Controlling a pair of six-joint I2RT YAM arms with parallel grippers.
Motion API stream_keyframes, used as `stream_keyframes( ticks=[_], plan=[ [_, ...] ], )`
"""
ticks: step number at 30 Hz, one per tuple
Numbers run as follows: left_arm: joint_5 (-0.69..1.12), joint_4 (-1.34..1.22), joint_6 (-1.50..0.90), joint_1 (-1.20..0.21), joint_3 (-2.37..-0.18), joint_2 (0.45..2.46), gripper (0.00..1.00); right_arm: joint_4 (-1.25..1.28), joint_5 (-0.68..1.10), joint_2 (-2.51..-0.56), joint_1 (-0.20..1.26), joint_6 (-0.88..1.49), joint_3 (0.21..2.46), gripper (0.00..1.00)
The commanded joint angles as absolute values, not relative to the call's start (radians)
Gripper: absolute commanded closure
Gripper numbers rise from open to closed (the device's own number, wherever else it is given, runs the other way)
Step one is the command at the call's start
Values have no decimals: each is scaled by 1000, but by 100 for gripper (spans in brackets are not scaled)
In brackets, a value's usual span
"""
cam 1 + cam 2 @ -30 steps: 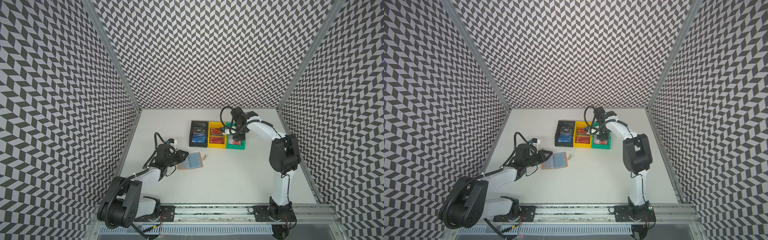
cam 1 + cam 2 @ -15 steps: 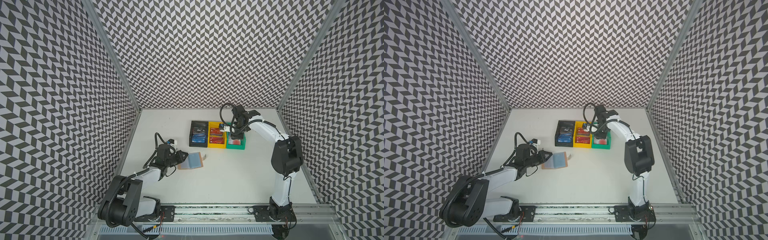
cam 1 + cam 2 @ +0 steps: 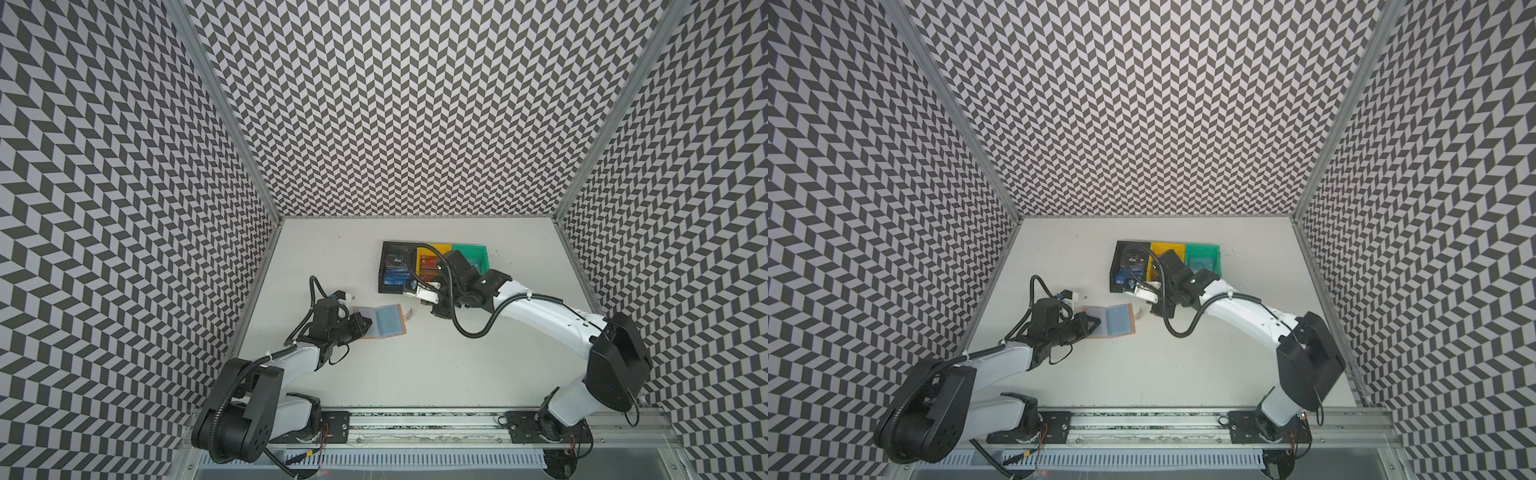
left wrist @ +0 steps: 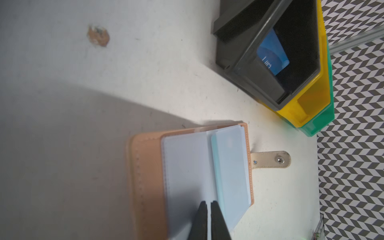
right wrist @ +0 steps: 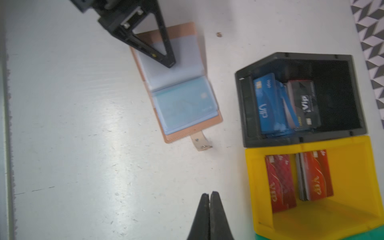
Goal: Take the credit cards out of the card holder
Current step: Flip over the card slot on the card holder.
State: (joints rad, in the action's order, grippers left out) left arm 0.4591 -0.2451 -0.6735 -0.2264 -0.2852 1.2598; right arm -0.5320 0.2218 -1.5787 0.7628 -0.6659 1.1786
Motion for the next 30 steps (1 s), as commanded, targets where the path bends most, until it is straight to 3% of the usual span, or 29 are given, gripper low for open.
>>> stream_keyframes(
  ticks=[1,6,17,30],
  plan=[
    [417,-212,-666,-223,-268,1218,91,-329,243,-1544,773,-483,1119,100],
    [388,-157,-655,-222,-253,1156,91,-405,333,-1672,779,-336,1207,100],
    [324,-106,-656,-222,-220,1115,91,-301,378,-1895,853,-52,1265,100],
    [333,-202,-658,-224,-201,1239,92,-334,304,-1963,843,-33,1311,100]
  ],
)
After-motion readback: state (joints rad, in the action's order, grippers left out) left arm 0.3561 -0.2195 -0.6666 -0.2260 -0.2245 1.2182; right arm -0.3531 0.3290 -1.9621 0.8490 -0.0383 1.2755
